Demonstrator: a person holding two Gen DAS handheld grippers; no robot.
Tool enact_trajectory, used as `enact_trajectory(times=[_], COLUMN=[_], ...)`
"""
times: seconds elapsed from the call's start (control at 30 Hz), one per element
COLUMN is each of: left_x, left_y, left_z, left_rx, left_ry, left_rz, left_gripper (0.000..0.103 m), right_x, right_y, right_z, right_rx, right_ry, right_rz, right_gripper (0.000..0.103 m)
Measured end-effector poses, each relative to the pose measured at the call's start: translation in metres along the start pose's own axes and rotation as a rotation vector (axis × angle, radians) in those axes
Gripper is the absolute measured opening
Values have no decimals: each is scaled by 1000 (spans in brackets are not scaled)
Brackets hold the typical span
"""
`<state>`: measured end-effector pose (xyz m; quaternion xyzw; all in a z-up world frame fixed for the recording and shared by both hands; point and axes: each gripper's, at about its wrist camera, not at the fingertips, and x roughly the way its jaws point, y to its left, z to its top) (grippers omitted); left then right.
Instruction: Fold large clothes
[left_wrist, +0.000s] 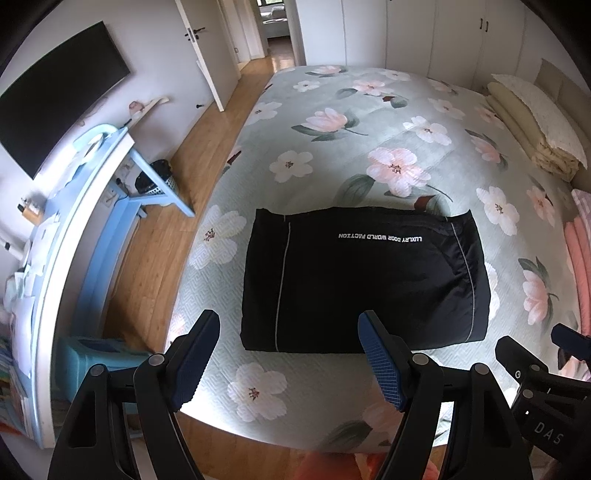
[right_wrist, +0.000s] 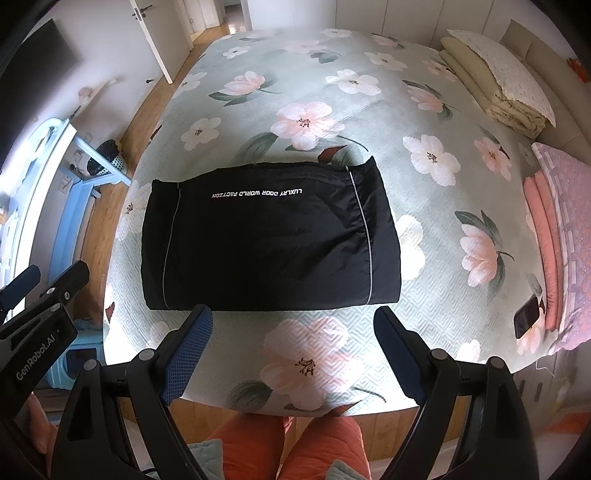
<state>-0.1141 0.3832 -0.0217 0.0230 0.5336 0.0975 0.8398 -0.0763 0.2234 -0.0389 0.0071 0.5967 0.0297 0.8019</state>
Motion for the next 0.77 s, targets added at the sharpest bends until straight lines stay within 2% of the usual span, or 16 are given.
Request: enact_trajectory(times=[0.53,0.77], left_x=[14,11], left_y=[6,7], left_z=[6,13], left_rx=[18,44], left_ry=[19,-41], left_rz=[-4,33], left_gripper=[78,78], right_x=[7,9], right_y=[6,6], right_z=[0,0], right_rx=[-8,-4], right_ry=[13,16], right_rz=[-5,-8], right_gripper=[90,90])
